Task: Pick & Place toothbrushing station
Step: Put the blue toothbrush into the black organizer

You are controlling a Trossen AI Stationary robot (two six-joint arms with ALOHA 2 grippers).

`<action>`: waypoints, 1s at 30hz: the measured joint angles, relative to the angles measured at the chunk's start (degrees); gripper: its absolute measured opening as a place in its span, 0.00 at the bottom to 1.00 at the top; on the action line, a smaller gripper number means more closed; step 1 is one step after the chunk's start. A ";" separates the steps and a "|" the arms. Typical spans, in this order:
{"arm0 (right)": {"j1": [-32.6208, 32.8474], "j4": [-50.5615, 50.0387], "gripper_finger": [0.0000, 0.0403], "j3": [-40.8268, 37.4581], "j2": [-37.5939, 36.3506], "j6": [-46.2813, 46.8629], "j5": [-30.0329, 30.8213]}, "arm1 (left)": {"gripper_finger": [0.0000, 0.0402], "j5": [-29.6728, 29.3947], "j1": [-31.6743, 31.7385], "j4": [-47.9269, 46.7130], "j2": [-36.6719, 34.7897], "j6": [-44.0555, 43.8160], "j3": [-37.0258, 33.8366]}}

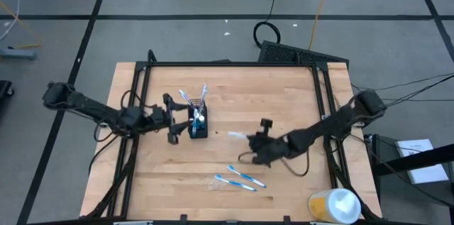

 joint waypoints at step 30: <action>-28.95 78.11 0.00 -25.19 -8.07 -20.10 -39.30 | 0.67 18.11 22.55 -5.41 0.17 -16.87 0.07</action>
